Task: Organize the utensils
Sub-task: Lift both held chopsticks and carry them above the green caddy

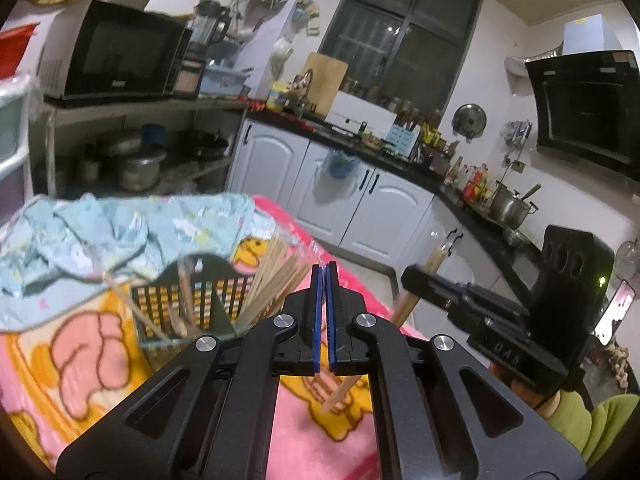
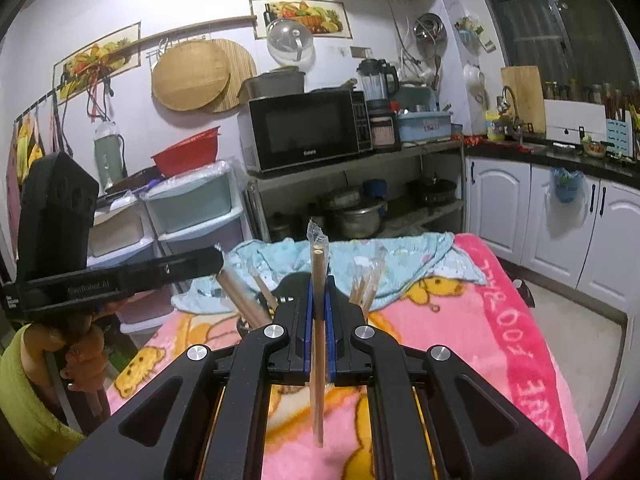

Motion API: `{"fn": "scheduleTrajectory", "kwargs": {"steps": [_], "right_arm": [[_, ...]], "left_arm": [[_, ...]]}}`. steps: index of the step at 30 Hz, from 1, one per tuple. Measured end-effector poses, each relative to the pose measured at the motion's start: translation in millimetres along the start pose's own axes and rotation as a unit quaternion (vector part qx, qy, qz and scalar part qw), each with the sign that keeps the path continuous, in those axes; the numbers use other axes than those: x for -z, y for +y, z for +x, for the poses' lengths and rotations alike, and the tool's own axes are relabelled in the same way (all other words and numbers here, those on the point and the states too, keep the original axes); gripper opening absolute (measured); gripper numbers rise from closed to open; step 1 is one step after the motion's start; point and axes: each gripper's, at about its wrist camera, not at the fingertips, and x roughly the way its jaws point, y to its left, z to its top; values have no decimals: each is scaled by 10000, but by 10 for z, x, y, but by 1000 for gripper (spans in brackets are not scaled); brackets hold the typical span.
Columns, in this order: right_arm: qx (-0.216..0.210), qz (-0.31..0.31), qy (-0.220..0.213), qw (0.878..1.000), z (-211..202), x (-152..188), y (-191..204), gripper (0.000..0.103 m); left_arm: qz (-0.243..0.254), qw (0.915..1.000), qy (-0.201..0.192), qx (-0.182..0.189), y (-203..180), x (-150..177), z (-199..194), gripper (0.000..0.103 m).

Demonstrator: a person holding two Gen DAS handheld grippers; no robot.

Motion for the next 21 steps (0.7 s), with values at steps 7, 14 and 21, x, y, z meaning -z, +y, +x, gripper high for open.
{"fn": "scheduleTrajectory", "kwargs": {"steps": [7,14,21], "right_arm": [[-38,-121,-241,9996,2,-217,86,6],[-67,-262,-548,9981,12,-485,167,6],[-48,-391,-775,9962,125,-775,193,5]], "left_arm": [[179,9994,-306,-10,-79,-268,-85,0],[306,9978,-568,-119,-68,-523,-198,0],[338,9964,-731,-279,20,-701,-275,0]]}}
